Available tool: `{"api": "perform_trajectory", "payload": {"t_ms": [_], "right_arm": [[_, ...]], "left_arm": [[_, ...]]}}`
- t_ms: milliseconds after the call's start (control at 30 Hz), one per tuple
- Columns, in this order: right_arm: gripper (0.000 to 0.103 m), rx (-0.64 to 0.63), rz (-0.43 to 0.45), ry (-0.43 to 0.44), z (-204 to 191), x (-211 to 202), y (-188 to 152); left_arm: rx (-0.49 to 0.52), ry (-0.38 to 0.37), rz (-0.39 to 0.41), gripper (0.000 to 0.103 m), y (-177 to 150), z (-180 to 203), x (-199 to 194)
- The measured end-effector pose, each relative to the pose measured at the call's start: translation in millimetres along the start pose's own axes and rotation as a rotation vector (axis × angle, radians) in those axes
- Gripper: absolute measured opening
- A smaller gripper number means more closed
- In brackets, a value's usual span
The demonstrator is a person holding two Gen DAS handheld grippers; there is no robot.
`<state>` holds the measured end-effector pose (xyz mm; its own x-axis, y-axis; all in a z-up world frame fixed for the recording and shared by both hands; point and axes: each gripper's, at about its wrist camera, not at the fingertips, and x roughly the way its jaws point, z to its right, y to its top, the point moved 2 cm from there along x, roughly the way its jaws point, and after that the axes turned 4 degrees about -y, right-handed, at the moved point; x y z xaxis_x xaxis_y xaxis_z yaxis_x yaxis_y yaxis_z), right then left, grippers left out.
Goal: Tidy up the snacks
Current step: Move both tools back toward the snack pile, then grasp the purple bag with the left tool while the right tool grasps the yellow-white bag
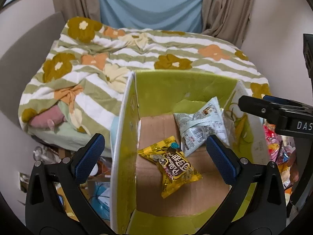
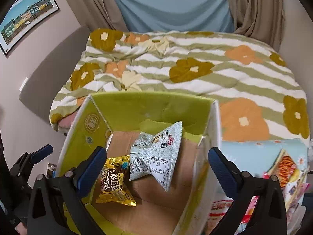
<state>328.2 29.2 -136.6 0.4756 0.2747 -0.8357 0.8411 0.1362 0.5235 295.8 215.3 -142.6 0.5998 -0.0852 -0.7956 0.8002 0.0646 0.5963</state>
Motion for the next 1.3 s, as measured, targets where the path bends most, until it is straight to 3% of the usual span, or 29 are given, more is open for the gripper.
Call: {"api": "perform_trajectory", "payload": {"t_ms": [267,533,900,1300], "right_arm": [[0.103,-0.05,0.115,-0.086,1.3,-74.3,-7.2],[0.103,0.025,0.176,-0.062,33.8,-141.6,-36.2],[0.103,0.013,0.224,-0.112,114.1,-212.5,-109.2],[0.103,0.013,0.165,-0.095,192.3,-213.1,-189.3]], "left_arm": [[0.084,-0.069,0.068,0.103,5.7,31.1,-48.1],[0.157,-0.154,0.097,0.103,-15.4,88.7,-90.3],[0.191,-0.202,0.071,0.103,-86.5,187.3,-123.5],[0.174,-0.247,-0.056,0.103,-181.5,258.2,-92.6]]}}
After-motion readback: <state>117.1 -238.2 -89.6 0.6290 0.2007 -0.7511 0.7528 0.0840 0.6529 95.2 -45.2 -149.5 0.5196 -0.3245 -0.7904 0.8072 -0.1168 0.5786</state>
